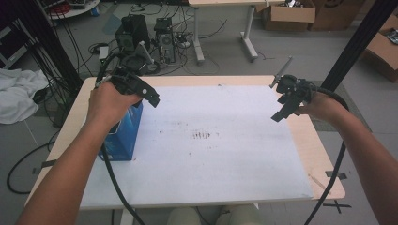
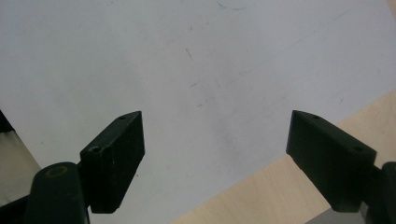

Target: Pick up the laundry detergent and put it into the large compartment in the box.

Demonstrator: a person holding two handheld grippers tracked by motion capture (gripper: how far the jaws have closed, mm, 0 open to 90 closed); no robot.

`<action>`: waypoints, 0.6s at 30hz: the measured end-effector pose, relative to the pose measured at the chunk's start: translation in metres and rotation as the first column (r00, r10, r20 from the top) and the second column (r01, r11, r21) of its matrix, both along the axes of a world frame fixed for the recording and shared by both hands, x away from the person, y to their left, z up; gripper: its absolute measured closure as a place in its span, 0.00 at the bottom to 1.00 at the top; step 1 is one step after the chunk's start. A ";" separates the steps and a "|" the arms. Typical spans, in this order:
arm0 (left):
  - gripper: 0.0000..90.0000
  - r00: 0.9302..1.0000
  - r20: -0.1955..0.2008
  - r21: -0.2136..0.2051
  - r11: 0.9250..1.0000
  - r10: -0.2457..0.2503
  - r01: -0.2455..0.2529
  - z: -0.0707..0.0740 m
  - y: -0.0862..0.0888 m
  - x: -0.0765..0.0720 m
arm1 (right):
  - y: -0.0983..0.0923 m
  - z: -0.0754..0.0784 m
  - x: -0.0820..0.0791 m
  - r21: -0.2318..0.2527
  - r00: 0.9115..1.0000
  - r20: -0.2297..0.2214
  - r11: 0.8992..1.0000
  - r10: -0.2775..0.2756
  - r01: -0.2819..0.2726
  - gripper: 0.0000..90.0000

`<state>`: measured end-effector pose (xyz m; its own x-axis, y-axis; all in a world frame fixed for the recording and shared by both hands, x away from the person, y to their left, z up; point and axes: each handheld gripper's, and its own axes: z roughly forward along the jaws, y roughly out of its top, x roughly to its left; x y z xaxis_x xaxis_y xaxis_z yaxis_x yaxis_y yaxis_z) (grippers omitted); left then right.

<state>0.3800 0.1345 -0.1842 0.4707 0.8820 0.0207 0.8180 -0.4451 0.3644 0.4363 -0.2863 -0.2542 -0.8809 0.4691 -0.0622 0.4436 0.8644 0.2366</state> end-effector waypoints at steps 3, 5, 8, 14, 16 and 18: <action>0.22 0.999 -0.009 0.004 0.999 -0.037 0.037 0.000 -0.007 0.000 | 0.001 -0.001 0.000 0.000 1.000 0.000 1.000 0.002 -0.002 0.21; 0.22 0.998 -0.009 0.004 0.998 -0.066 0.066 0.000 -0.013 0.000 | 0.001 -0.001 0.000 0.000 1.000 -0.002 1.000 0.003 -0.003 0.21; 0.22 0.995 -0.014 0.013 0.995 -0.100 0.100 0.000 -0.022 0.000 | 0.001 -0.001 0.000 0.000 1.000 -0.002 1.000 0.003 -0.003 0.21; 0.22 0.987 -0.024 0.018 0.987 -0.161 0.161 0.000 -0.039 0.001 | 0.002 -0.001 0.000 0.001 1.000 -0.002 1.000 0.005 -0.005 0.21; 0.22 0.984 -0.029 0.021 0.984 -0.176 0.177 0.000 -0.044 0.002 | 0.002 -0.001 0.000 0.001 1.000 -0.004 1.000 0.004 -0.004 0.21; 0.22 0.980 -0.041 0.022 0.981 -0.193 0.194 -0.001 -0.049 0.002 | 0.002 -0.001 0.000 0.002 1.000 -0.003 1.000 0.005 -0.005 0.21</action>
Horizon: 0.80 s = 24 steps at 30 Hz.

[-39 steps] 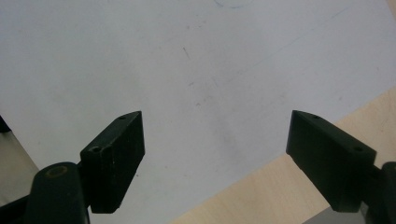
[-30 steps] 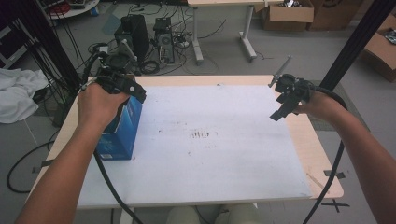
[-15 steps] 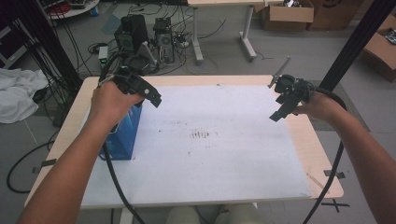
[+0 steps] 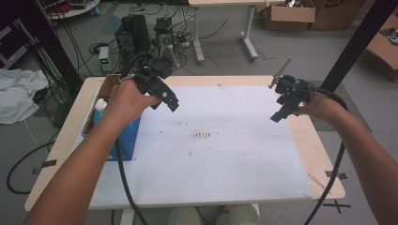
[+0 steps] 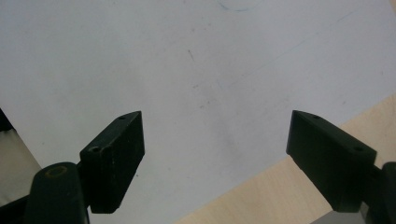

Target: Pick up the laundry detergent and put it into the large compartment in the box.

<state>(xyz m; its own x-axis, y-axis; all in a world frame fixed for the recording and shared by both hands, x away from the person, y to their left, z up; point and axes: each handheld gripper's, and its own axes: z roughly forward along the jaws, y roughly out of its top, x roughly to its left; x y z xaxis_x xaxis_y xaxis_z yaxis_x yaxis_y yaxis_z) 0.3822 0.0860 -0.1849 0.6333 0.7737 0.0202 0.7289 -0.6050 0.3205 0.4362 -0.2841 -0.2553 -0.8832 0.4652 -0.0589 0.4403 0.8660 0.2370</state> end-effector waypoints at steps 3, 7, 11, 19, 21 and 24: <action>0.22 0.999 -0.013 0.018 0.999 -0.035 0.035 -0.003 -0.008 0.002 | 0.000 0.000 0.000 0.005 1.000 0.000 1.000 -0.002 0.002 0.21; 0.22 0.997 -0.020 0.029 0.996 -0.081 0.081 -0.006 -0.016 0.004 | 0.000 0.000 0.001 0.004 1.000 0.002 1.000 0.006 -0.006 0.21; 0.22 0.994 -0.025 0.047 0.993 -0.111 0.112 -0.011 -0.025 0.006 | 0.002 0.000 0.002 0.002 1.000 -0.002 1.000 0.009 -0.009 0.21; 0.22 0.982 -0.044 0.055 0.981 -0.182 0.184 -0.021 -0.044 0.006 | 0.003 0.001 0.002 0.004 1.000 0.002 1.000 0.018 -0.018 0.21; 0.22 0.981 -0.044 0.056 0.980 -0.190 0.193 -0.023 -0.046 0.007 | 0.003 0.000 0.002 0.006 1.000 0.000 1.000 0.013 -0.013 0.21; 0.22 0.979 -0.050 0.062 0.978 -0.195 0.198 -0.025 -0.048 0.008 | 0.002 -0.001 0.002 0.004 1.000 -0.002 1.000 0.014 -0.014 0.21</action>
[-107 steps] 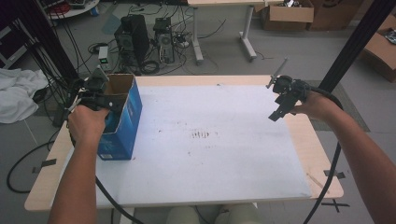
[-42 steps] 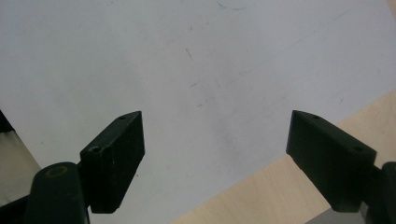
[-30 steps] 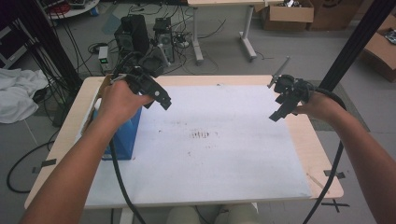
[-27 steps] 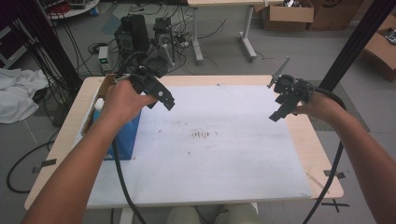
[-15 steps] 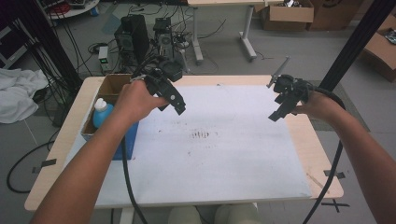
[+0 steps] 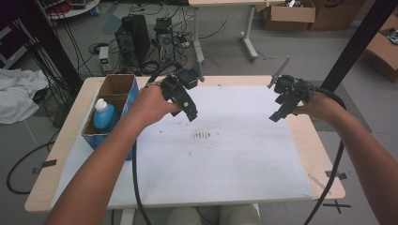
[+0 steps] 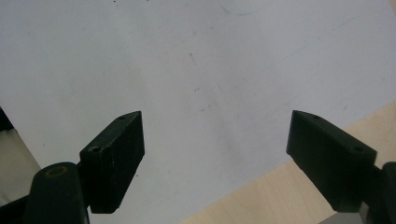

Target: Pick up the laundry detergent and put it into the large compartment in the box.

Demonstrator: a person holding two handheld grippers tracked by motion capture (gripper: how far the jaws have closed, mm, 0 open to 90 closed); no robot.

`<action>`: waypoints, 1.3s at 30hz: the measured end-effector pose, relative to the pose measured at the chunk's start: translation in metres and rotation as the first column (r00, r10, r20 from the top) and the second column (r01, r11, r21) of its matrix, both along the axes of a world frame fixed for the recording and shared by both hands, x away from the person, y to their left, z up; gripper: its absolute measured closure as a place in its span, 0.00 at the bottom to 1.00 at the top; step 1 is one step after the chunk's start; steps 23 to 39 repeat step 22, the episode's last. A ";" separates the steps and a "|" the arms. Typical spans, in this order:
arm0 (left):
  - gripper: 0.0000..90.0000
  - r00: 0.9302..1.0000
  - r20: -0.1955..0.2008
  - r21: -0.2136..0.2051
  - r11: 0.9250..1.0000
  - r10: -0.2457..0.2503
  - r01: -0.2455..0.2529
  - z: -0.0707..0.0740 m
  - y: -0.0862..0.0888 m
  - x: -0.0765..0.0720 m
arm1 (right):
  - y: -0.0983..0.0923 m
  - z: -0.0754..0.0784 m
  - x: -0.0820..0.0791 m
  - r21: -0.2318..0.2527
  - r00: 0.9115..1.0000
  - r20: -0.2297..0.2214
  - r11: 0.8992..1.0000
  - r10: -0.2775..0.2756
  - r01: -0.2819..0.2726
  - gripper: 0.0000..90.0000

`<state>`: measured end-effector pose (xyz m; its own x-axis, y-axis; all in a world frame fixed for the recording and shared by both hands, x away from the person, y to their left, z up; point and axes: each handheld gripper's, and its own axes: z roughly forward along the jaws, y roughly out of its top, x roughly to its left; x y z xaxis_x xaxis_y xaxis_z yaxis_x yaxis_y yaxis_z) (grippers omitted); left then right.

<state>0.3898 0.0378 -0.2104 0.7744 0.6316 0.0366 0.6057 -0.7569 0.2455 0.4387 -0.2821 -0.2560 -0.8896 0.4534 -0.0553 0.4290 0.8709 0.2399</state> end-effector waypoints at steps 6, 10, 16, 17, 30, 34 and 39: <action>0.22 1.000 -0.006 0.002 1.000 -0.005 0.005 -0.003 -0.003 0.001 | -0.001 -0.001 0.000 0.000 1.000 -0.004 1.000 -0.003 0.003 0.21; 0.22 1.000 -0.007 0.006 1.000 -0.009 0.009 -0.003 -0.004 0.001 | 0.000 0.000 0.000 0.003 1.000 -0.003 1.000 -0.002 0.002 0.21; 0.23 1.000 -0.005 0.005 1.000 -0.005 0.005 -0.003 -0.003 -0.001 | -0.001 0.000 -0.001 0.004 1.000 -0.002 1.000 0.001 -0.001 0.21; 0.23 1.000 -0.005 0.004 1.000 -0.004 0.004 -0.003 -0.003 -0.001 | -0.001 0.000 -0.001 0.002 1.000 -0.002 1.000 -0.001 0.001 0.21; 0.23 1.000 -0.008 0.006 1.000 -0.007 0.007 -0.004 -0.003 -0.001 | -0.002 0.000 -0.002 0.004 1.000 -0.001 1.000 -0.004 0.004 0.21; 0.23 1.000 -0.008 0.006 1.000 -0.007 0.007 -0.004 -0.003 -0.001 | -0.002 0.000 -0.002 0.004 1.000 -0.001 1.000 -0.004 0.004 0.21; 0.23 1.000 -0.008 0.006 1.000 -0.007 0.007 -0.004 -0.003 -0.001 | -0.002 0.000 -0.002 0.004 1.000 -0.001 1.000 -0.004 0.004 0.21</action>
